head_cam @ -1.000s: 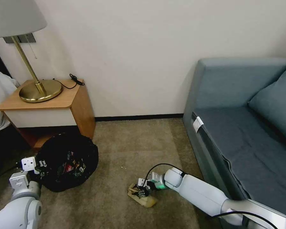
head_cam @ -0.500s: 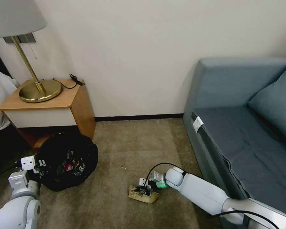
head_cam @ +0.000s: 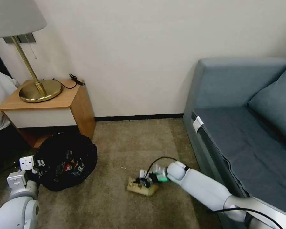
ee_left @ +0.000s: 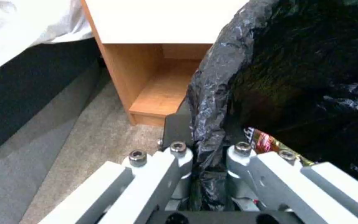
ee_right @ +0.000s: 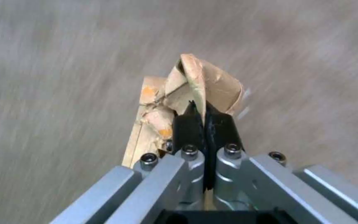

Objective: Pick up the trash bin, then pick up the garbage on the floor and place it into the trash bin.

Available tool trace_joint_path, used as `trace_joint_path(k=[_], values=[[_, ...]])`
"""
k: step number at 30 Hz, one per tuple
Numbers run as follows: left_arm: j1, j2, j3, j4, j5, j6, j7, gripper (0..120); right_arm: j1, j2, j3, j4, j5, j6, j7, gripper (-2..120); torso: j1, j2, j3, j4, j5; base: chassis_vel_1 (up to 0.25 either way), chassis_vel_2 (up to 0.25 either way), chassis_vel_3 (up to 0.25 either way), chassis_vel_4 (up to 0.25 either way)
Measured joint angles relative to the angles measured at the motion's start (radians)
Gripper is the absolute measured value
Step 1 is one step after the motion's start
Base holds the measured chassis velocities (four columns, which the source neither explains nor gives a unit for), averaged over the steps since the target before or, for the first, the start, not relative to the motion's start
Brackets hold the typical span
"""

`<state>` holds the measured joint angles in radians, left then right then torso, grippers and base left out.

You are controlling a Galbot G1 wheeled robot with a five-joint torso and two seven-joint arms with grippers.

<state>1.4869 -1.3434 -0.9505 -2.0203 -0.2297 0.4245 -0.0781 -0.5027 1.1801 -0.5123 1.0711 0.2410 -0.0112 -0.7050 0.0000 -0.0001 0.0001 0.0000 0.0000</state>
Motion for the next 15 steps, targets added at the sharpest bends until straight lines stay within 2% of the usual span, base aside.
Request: trace_joint_path(k=[6, 10, 15], values=[[0.001, -0.005, 0.002, -0.004, 0.003, 0.0, 0.002, 4, 0.049, 0.002, 0.147, 0.131, 0.062, -0.03, -0.008, 0, 0.0, 0.0, 0.0, 0.0, -0.0001, 0.0, 0.0, 0.0, 0.0], [0.002, -0.012, 0.006, -0.008, 0.009, 0.0, 0.003, 4, 0.063, 0.01, 0.173, 0.176, 0.114, -0.057, -0.008, 0, 0.0, 0.0, 0.0, 0.0, -0.0001, 0.0, 0.0, 0.0, 0.0], [0.0, -0.034, 0.022, -0.014, 0.027, -0.001, 0.004, 4, 0.093, 0.033, 0.177, 0.283, 0.235, -0.106, 0.003, 0, 0.0, 0.0, 0.0, 0.0, -0.0001, 0.0, 0.0, 0.0, 0.0]])
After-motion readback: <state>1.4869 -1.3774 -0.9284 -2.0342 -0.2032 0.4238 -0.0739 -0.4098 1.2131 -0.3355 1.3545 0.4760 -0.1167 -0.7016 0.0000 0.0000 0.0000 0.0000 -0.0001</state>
